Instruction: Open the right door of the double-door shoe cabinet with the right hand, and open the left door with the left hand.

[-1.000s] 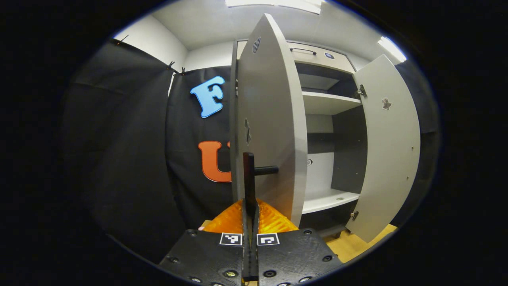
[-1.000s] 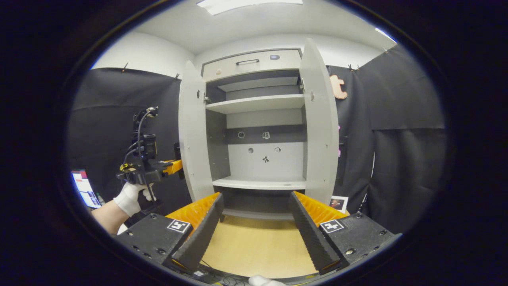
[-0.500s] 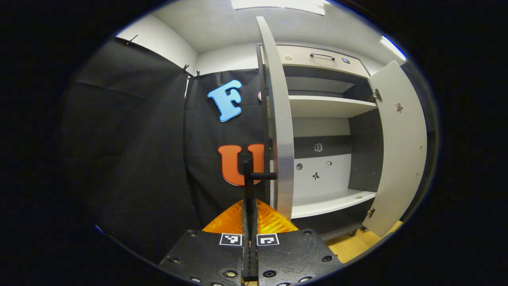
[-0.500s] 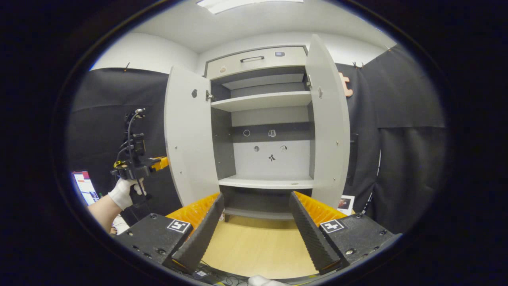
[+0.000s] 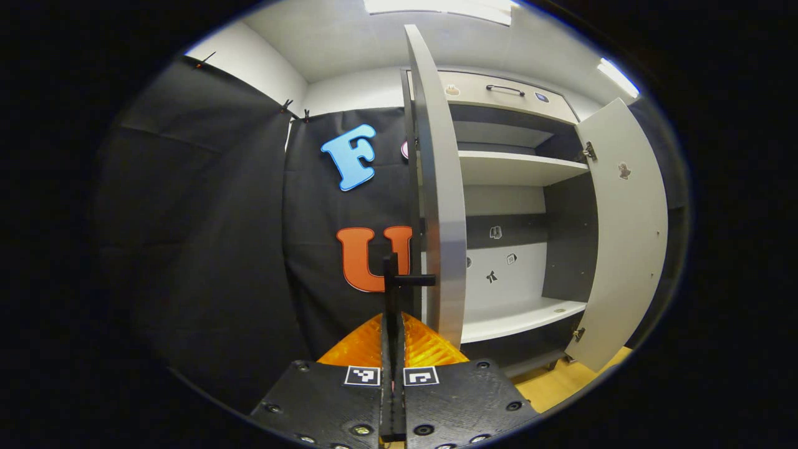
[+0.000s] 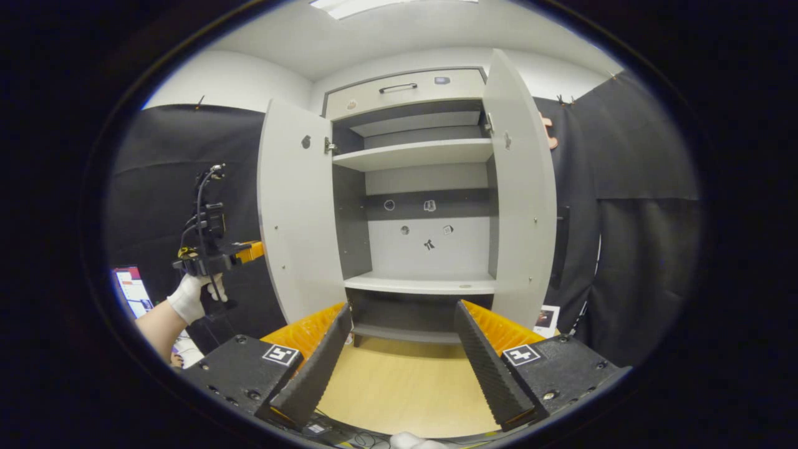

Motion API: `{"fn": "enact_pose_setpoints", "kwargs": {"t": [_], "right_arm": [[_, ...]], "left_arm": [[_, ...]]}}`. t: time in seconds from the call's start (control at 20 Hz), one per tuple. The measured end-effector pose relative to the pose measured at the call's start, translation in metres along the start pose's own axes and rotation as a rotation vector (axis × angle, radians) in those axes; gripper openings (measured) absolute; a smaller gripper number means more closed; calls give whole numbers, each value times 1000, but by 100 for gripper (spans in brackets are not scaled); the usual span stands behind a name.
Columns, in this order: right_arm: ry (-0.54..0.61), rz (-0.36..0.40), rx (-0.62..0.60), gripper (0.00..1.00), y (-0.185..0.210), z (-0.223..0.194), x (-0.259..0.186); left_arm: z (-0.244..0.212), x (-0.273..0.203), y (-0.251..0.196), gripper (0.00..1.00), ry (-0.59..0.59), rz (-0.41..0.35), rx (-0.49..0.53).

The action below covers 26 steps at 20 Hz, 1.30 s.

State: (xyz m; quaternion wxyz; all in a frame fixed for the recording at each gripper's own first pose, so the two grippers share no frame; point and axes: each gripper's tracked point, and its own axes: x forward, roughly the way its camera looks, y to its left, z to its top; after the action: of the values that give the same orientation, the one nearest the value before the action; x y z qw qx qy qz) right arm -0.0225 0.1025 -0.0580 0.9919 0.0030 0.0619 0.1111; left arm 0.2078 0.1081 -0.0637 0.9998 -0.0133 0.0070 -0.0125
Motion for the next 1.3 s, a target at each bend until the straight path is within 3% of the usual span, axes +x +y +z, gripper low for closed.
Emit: {"fn": "enact_pose_setpoints", "kwargs": {"t": [0.2,0.3,0.35,0.4,0.55,0.65,0.95,1.3], "right_arm": [[1,7,-7,100,2,1,2],[-2,8,-9,100,1,2,3],[-6,6,-12,100,-1,3,3],[-9,1,-15,100,-3,4,4],[-16,-13,-13,100,-10,8,10],[-21,-27,-16,100,-14,9,8],[-36,-56,-27,100,-23,14,12],[-66,-116,-44,100,-44,27,7]], "left_arm": [[1,0,3,1,5,18,15],[-3,-5,12,1,20,62,6],[-6,-9,17,8,38,86,6],[-10,-15,23,18,44,109,11],[-16,-30,28,84,46,121,26],[-22,-45,30,98,56,141,24],[-24,-92,9,97,58,156,-21],[35,-131,-38,97,-3,102,22]]}}
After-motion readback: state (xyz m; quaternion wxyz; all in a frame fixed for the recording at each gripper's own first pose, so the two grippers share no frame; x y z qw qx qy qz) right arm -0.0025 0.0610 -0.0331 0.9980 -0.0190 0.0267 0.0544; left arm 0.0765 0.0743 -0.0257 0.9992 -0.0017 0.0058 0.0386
